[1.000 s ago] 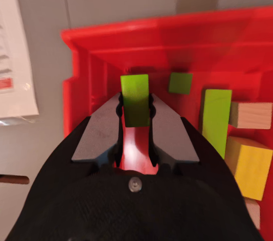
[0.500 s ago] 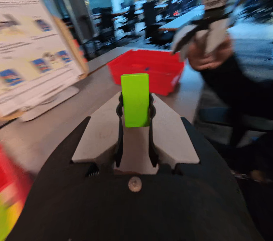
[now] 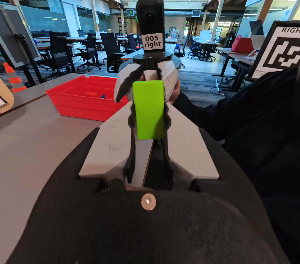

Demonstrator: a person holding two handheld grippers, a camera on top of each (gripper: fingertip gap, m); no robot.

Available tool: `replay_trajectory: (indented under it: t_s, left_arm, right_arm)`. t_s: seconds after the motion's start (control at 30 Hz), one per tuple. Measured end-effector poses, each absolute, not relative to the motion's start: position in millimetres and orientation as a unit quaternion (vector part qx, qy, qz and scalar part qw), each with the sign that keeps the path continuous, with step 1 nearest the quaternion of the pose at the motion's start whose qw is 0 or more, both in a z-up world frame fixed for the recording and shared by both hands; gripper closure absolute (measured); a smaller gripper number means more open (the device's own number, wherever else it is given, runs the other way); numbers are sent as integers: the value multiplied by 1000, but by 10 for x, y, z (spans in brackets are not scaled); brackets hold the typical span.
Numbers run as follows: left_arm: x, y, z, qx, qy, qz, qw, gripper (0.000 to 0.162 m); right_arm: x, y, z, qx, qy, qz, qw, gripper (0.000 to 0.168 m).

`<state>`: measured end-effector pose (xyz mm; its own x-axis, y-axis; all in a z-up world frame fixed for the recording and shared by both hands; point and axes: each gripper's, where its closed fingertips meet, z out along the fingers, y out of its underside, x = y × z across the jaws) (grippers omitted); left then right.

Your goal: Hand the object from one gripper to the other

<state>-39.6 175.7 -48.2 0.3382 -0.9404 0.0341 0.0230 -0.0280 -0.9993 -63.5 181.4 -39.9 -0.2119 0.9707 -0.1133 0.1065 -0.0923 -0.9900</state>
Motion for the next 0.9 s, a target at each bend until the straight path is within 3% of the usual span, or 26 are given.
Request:
replay_trajectory:
  t_s: [0.13, 0.37, 0.5, 0.63, 0.73, 0.9]
  left_arm:
    - [-324, 1793, -568, -591, 397, -424, 559, 129]
    - [-360, 1952, -684, -621, 363, -441, 536, 131]
    - [-661, 2168, -780, -669, 360, -311, 571, 130]
    - [-1257, 2383, -806, -719, 316, -170, 595, 135]
    - [-1503, 2354, -618, -708, 281, -175, 624, 136]
    - [-1689, 2279, -401, -690, 255, -162, 658, 140]
  right_arm:
    - [-636, 1757, -411, -477, -557, 566, 377, 135]
    - [-590, 1954, -474, -512, -543, 537, 394, 136]
    - [-226, 2359, -273, -538, -502, 494, 463, 136]
    - [524, 3197, -177, -604, -423, 364, 570, 136]
    - [1143, 3900, -399, -677, -336, 272, 596, 136]
    - [1583, 4496, -979, -760, -261, 234, 548, 136]
